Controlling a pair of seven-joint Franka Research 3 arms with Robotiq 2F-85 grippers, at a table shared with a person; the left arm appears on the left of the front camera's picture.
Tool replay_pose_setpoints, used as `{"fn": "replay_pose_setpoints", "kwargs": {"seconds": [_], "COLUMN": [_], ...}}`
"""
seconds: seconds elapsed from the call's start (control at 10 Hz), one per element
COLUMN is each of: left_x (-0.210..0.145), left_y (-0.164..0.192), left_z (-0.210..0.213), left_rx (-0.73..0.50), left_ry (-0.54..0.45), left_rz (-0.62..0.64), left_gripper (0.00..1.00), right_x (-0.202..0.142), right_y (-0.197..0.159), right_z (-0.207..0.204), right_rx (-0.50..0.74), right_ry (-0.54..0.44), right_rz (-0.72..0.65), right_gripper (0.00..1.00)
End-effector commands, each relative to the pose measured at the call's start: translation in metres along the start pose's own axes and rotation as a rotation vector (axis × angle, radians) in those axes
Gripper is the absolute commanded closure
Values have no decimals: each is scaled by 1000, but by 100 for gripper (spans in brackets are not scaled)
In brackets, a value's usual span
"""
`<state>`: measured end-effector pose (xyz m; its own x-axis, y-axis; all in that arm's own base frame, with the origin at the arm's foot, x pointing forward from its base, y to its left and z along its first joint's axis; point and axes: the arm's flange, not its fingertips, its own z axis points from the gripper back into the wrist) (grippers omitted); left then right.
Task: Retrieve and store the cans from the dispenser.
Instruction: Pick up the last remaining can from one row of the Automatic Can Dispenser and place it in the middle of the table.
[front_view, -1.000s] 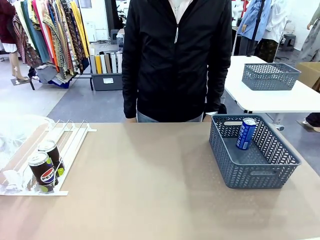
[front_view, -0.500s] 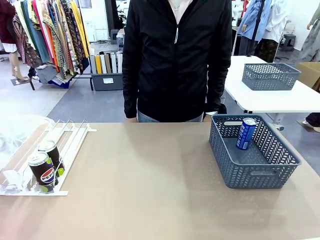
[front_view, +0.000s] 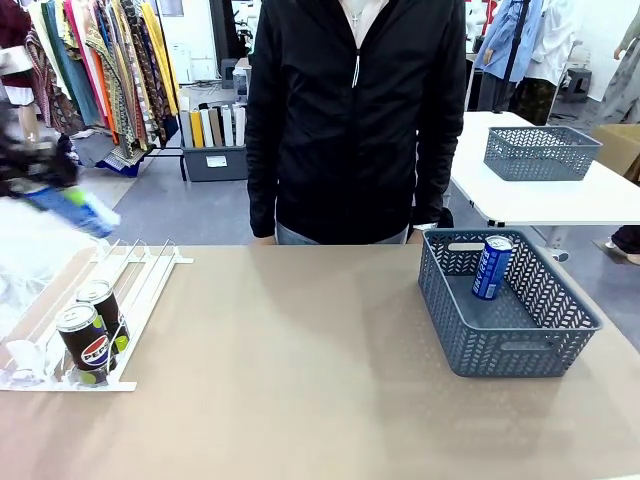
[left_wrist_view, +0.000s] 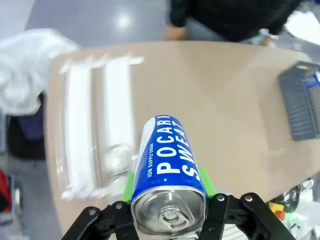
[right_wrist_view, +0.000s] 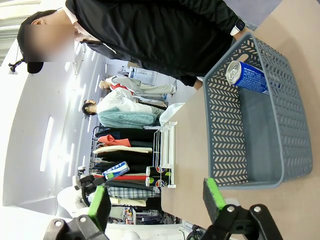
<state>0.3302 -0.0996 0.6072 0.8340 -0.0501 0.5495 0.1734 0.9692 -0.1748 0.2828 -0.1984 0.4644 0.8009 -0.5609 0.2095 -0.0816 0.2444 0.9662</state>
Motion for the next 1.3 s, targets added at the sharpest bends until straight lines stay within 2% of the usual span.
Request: {"fn": "replay_pose_setpoints", "kwargs": {"seconds": [0.0,0.1,0.3,0.4,0.5,0.6,0.7,0.8,0.9,1.0,1.1,1.2], "left_x": [31,29,6,-10,-23,-32,-42,-49,-51,-52,-53,-57], "left_y": [-68,-120,-190,-222,-242,-259,-269,-276,-279,-278,-276,-275], "left_z": [-52,-88,-144,-174,-192,-211,-230,-255,-273,-284,-281,-281], "left_rx": [-122,-141,-99,-20,41,71,87,106,92,139,78,79], "left_ry": [60,144,265,383,423,414,345,347,414,347,383,377], "left_rz": [-163,-210,-227,-266,-216,-126,-146,-127,-97,-78,-97,-109], "left_gripper": [100,100,100,100,100,100,100,100,100,100,100,100], "right_x": [0,0,0,0,0,0,0,0,0,0,0,0], "right_y": [2,2,2,2,2,2,2,2,2,2,2,2], "right_z": [1,1,1,1,1,1,1,1,1,1,1,1], "right_rx": [11,11,11,11,11,11,11,11,11,11,11,11], "right_ry": [-1,-1,-1,-1,-1,-1,-1,-1,-1,-1,-1,-1], "right_rz": [-3,-3,-3,-3,-3,-3,-3,-3,-3,-3,-3,-3], "right_gripper": [0,0,0,0,0,0,0,0,0,0,0,0]}}
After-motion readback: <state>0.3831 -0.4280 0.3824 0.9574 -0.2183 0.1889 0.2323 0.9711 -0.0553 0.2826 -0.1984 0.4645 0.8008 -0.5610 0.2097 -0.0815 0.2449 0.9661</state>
